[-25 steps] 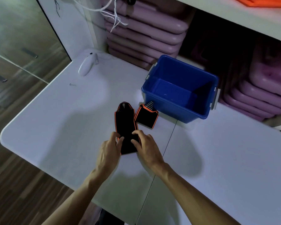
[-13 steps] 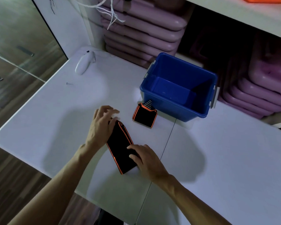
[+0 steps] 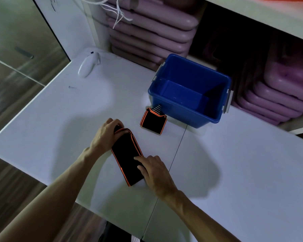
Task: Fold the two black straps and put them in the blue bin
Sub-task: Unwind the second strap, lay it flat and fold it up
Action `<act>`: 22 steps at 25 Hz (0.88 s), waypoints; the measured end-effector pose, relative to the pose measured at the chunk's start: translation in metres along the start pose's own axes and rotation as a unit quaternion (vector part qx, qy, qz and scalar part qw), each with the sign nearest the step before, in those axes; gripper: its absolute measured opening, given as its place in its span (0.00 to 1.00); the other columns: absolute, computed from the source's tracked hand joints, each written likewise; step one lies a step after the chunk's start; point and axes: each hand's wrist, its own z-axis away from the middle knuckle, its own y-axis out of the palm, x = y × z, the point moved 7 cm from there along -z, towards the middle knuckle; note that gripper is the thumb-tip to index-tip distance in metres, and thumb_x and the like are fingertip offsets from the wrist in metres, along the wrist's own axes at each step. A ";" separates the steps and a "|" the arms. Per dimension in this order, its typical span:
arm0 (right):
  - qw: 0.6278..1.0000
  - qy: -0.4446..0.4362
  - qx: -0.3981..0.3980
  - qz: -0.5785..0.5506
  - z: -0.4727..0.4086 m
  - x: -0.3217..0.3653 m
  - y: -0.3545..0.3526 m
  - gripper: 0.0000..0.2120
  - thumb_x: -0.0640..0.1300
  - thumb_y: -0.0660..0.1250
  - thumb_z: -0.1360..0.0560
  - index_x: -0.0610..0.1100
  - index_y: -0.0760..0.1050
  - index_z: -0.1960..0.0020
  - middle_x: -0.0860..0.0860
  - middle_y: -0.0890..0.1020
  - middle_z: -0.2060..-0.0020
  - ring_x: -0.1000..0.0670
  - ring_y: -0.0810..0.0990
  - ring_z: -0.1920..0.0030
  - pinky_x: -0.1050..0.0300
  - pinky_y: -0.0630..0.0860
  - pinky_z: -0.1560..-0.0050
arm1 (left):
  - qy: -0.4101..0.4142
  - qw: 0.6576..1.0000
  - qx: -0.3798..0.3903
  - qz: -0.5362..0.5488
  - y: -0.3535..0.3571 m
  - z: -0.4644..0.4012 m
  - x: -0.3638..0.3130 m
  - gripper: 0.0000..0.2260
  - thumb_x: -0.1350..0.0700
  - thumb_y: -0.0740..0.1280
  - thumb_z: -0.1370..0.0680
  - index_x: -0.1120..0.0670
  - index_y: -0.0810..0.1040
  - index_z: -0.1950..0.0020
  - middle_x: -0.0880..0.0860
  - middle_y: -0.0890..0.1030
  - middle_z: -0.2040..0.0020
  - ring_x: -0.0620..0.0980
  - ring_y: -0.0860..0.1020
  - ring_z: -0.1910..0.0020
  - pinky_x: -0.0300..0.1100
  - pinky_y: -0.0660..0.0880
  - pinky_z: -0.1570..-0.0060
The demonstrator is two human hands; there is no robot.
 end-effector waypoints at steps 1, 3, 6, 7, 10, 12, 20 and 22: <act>1.000 0.001 0.003 0.004 0.000 0.000 0.000 0.17 0.51 0.53 0.17 0.49 0.71 0.31 0.49 0.78 0.56 0.49 0.72 0.53 0.49 0.75 0.54 | -0.012 1.000 -0.003 0.004 0.000 -0.002 0.002 0.13 0.48 0.72 0.27 0.54 0.78 0.48 0.54 0.76 0.52 0.54 0.76 0.54 0.44 0.71 0.54; 1.000 0.004 0.008 0.009 -0.002 -0.002 0.000 0.18 0.51 0.52 0.17 0.50 0.70 0.31 0.49 0.78 0.56 0.49 0.72 0.54 0.49 0.75 0.55 | -0.047 0.998 -0.008 0.039 -0.007 -0.006 0.002 0.14 0.48 0.71 0.27 0.53 0.78 0.46 0.55 0.77 0.49 0.54 0.77 0.53 0.47 0.74 0.50; 1.000 0.005 0.010 0.022 -0.002 -0.001 0.001 0.18 0.52 0.51 0.17 0.50 0.70 0.31 0.50 0.76 0.57 0.49 0.70 0.55 0.50 0.73 0.56 | 0.002 0.993 -0.117 0.016 -0.039 0.011 -0.014 0.11 0.49 0.68 0.23 0.53 0.79 0.44 0.54 0.75 0.47 0.52 0.76 0.52 0.46 0.73 0.48; 1.000 0.003 0.007 0.029 -0.002 0.000 0.001 0.17 0.51 0.51 0.17 0.50 0.70 0.32 0.50 0.76 0.57 0.49 0.69 0.56 0.50 0.73 0.57 | 0.060 0.988 -0.144 -0.018 -0.044 0.026 -0.025 0.10 0.51 0.67 0.22 0.54 0.79 0.44 0.54 0.76 0.48 0.53 0.76 0.52 0.46 0.73 0.48; 1.000 0.002 0.003 0.030 -0.002 -0.001 0.001 0.17 0.51 0.51 0.16 0.50 0.70 0.31 0.50 0.77 0.55 0.50 0.69 0.55 0.51 0.73 0.57 | 0.155 0.980 -0.090 -0.082 -0.013 0.069 -0.038 0.13 0.52 0.62 0.20 0.57 0.80 0.42 0.55 0.79 0.46 0.55 0.78 0.49 0.46 0.75 0.47; 0.999 -0.001 0.001 0.038 -0.003 0.000 0.002 0.18 0.51 0.50 0.16 0.49 0.70 0.31 0.50 0.78 0.54 0.49 0.70 0.54 0.50 0.74 0.57 | 0.143 0.984 -0.046 -0.097 0.011 0.077 -0.029 0.17 0.51 0.60 0.19 0.58 0.78 0.37 0.55 0.80 0.40 0.55 0.78 0.42 0.48 0.76 0.42; 0.998 0.015 -0.029 0.053 0.005 0.004 0.005 0.19 0.49 0.52 0.16 0.45 0.70 0.30 0.47 0.77 0.54 0.48 0.71 0.53 0.51 0.76 0.57 | 0.148 0.973 -0.040 -0.170 0.022 0.066 -0.036 0.15 0.53 0.63 0.21 0.56 0.78 0.37 0.58 0.77 0.39 0.60 0.76 0.43 0.52 0.80 0.54; 0.998 0.022 -0.034 0.042 0.006 0.004 0.005 0.18 0.49 0.52 0.16 0.45 0.69 0.30 0.46 0.76 0.53 0.47 0.71 0.53 0.50 0.76 0.57 | 0.123 0.976 -0.059 -0.169 0.021 0.053 -0.035 0.14 0.51 0.62 0.22 0.55 0.79 0.40 0.57 0.76 0.40 0.59 0.74 0.46 0.51 0.78 0.55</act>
